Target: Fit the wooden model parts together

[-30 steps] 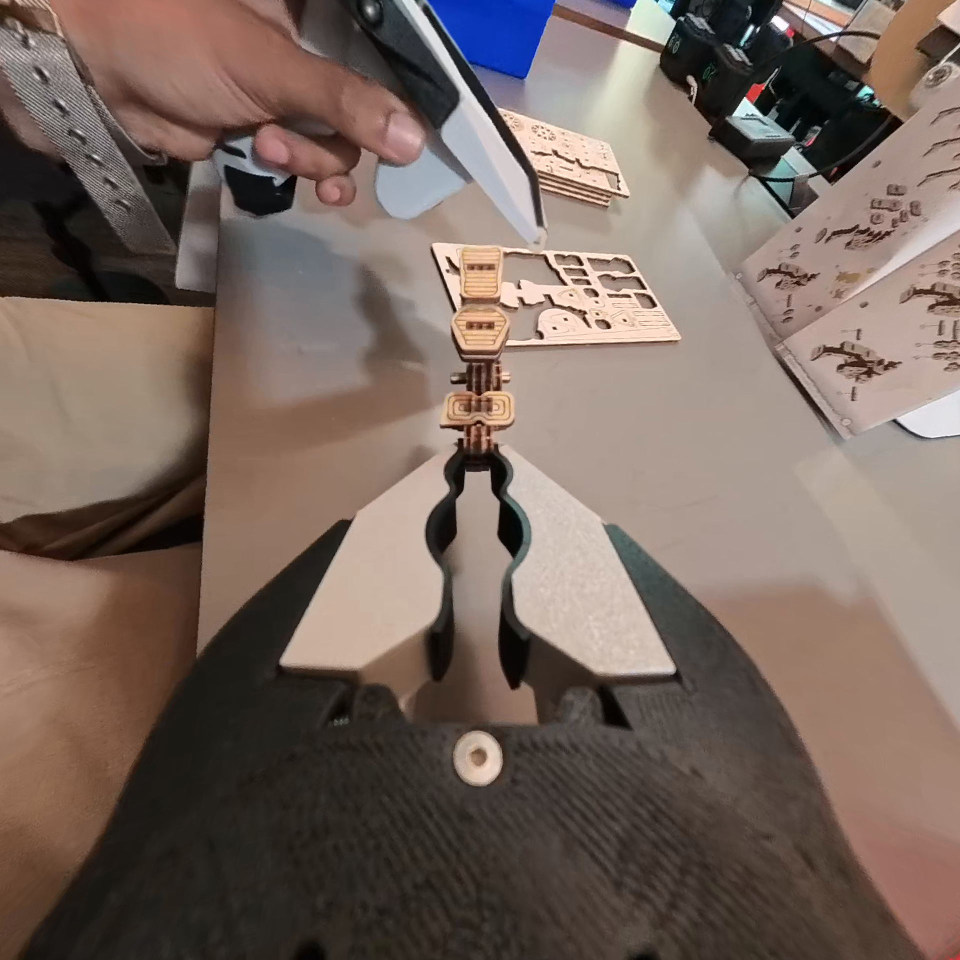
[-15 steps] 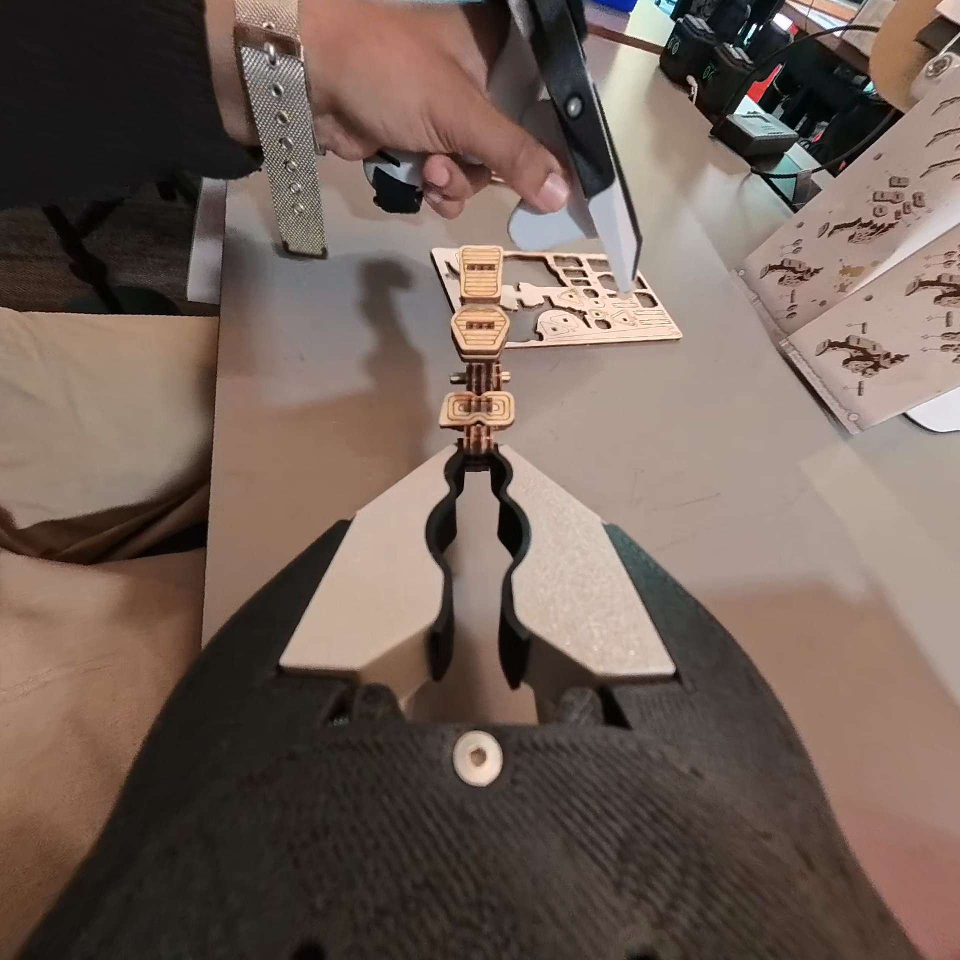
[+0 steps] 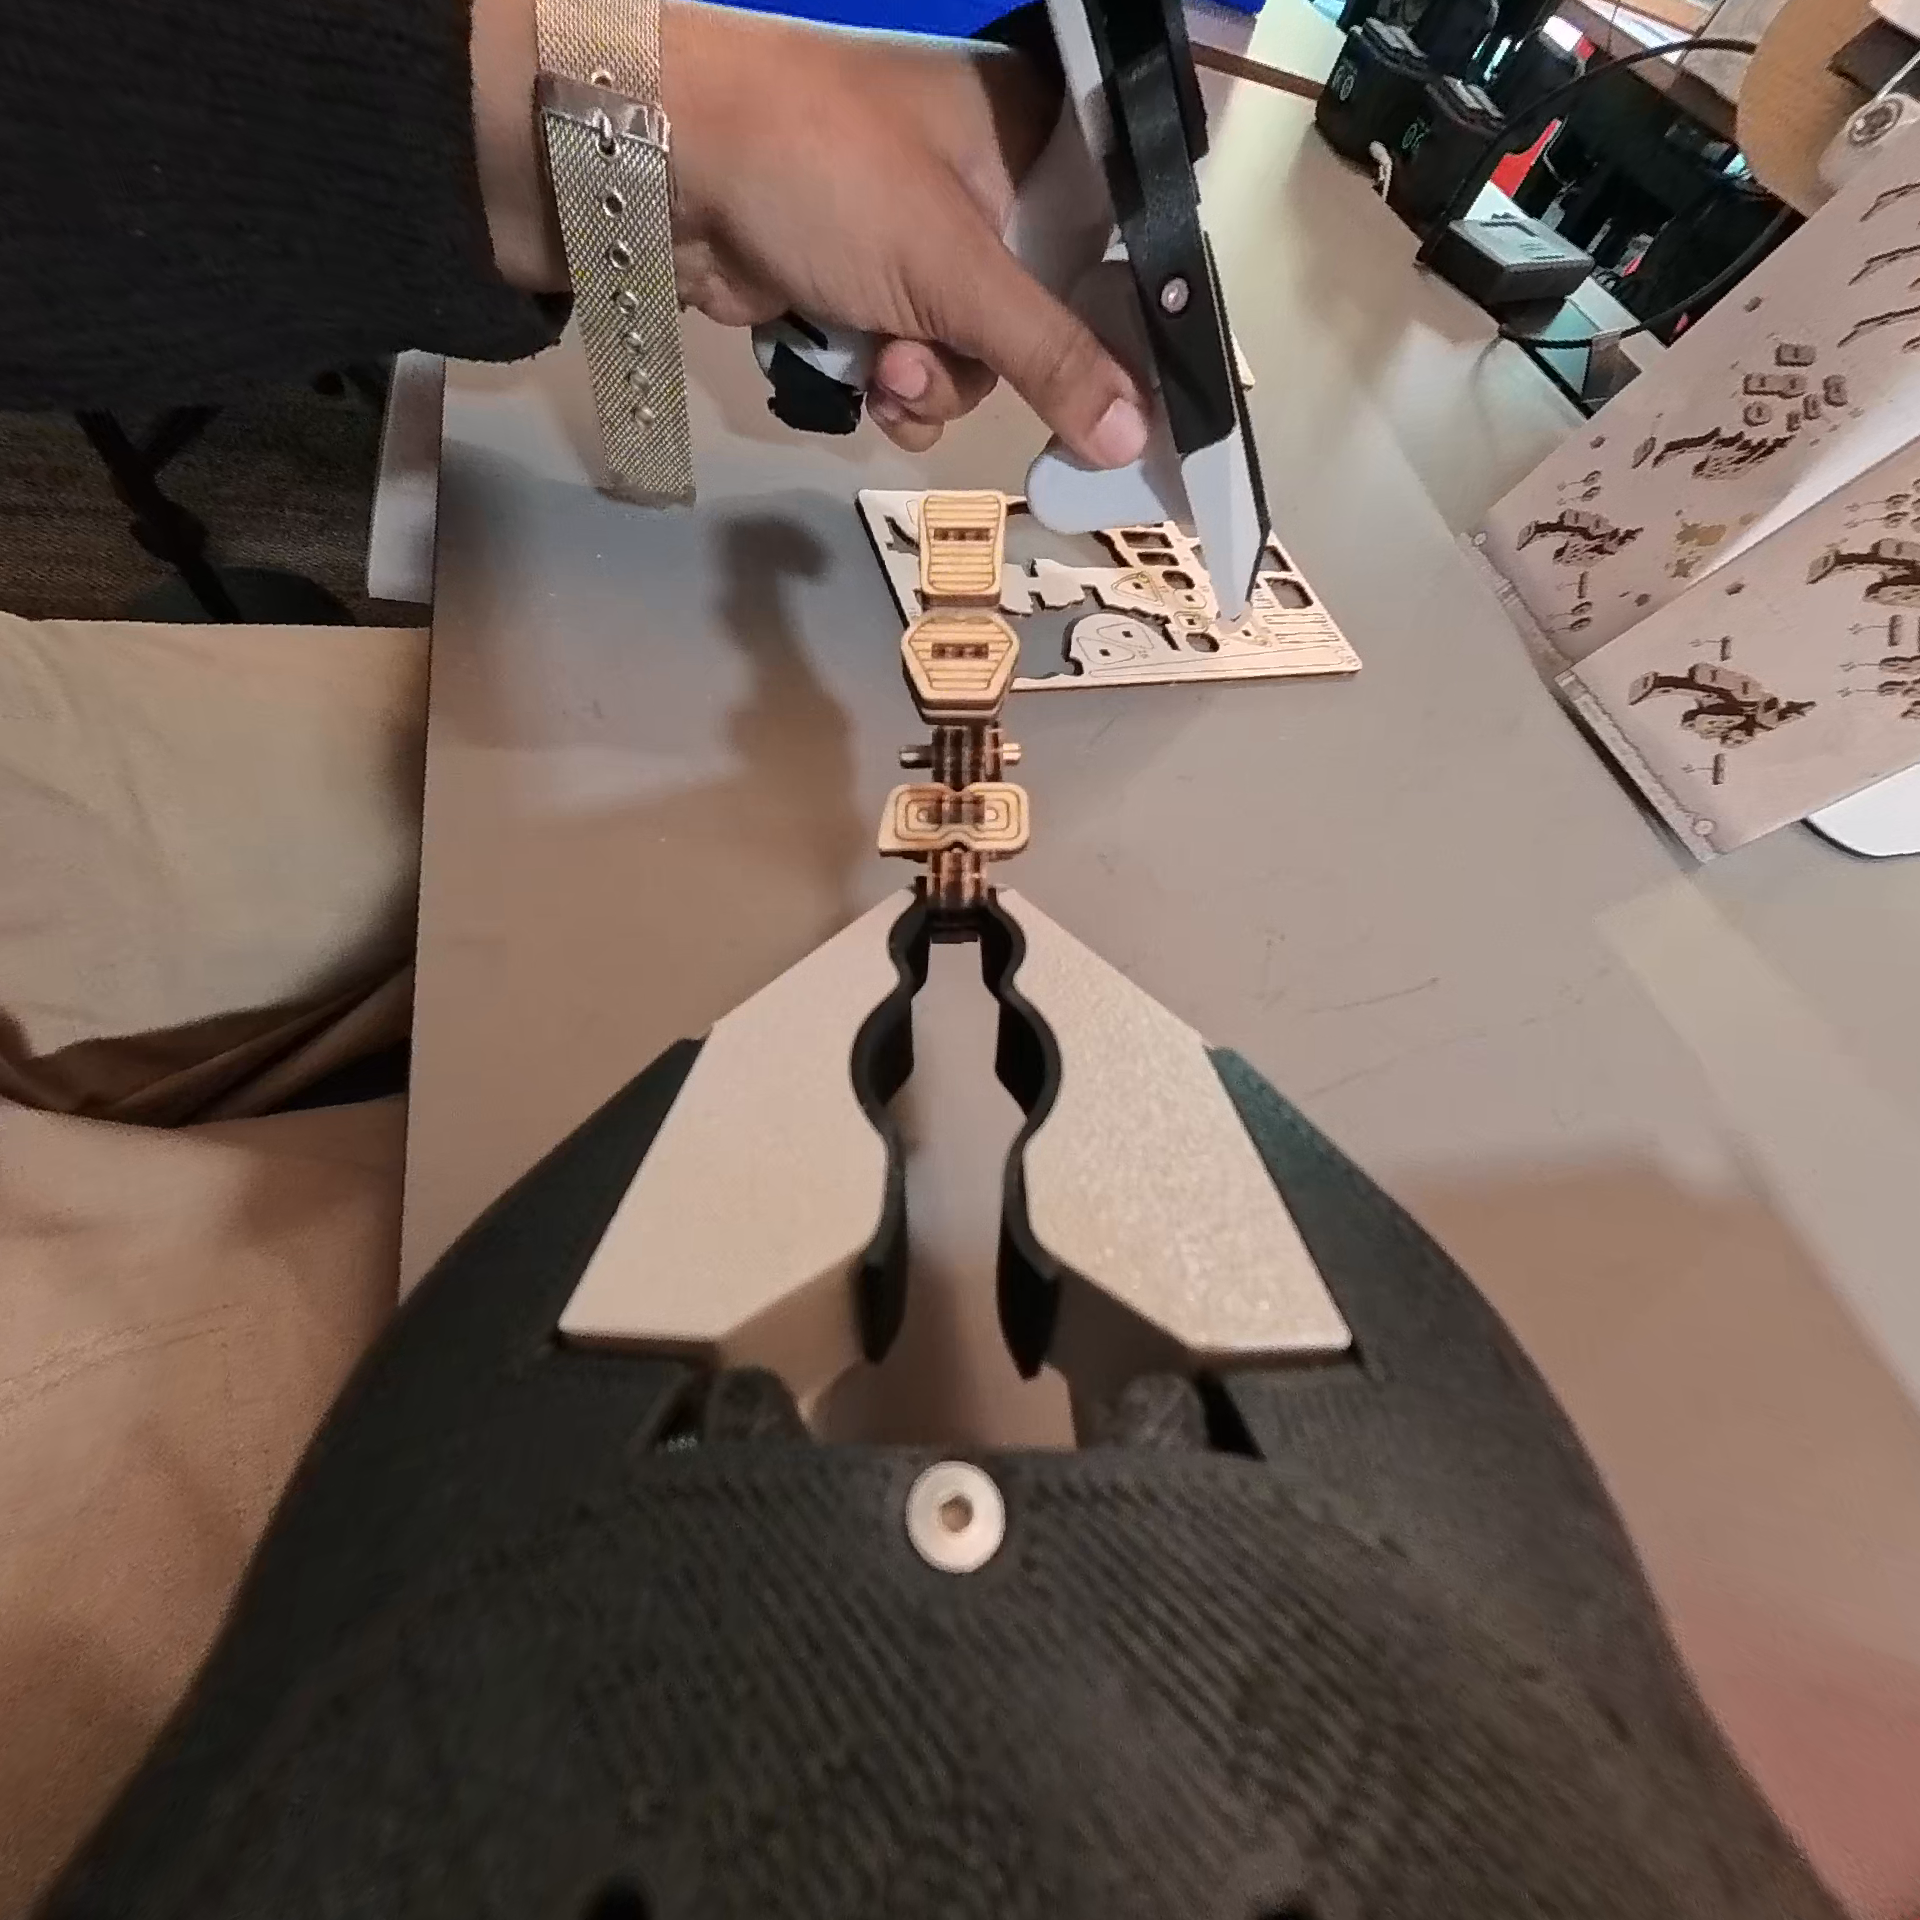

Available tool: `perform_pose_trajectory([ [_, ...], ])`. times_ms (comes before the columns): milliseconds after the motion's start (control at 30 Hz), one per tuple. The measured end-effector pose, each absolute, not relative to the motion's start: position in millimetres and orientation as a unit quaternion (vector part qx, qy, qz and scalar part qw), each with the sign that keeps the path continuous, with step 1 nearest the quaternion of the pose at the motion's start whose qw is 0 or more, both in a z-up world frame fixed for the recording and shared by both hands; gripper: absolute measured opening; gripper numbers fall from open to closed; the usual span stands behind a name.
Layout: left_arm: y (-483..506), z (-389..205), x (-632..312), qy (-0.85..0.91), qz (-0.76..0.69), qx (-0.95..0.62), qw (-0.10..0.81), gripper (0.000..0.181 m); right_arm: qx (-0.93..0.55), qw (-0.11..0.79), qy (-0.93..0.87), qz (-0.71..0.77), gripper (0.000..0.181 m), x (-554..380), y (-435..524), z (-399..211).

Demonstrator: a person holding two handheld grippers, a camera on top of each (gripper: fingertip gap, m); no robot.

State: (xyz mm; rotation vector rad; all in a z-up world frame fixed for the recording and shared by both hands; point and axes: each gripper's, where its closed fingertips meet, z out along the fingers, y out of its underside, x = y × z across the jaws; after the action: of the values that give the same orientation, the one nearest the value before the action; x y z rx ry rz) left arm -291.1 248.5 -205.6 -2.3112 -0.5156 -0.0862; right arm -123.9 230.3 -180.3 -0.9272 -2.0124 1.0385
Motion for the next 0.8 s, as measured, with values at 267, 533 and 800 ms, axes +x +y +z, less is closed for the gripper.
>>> perform_pose_trajectory([
  [267,249.5,-208.2,-292.8,-0.203,-0.03,-0.905,0.373,0.001,-0.357,0.34,-0.772,0.401,0.008,-123.8,230.4,-179.8],
  [533,249.1,-209.1,-295.9,-0.206,-0.025,-0.905,0.372,0.001,-0.356,0.34,-0.772,0.402,0.008,-123.6,230.4,-179.4],
  [800,251.2,-209.7,-294.3,-0.2,-0.022,-0.907,0.37,0.001,-0.356,0.34,-0.771,0.403,0.008,-123.5,230.3,-179.1],
])
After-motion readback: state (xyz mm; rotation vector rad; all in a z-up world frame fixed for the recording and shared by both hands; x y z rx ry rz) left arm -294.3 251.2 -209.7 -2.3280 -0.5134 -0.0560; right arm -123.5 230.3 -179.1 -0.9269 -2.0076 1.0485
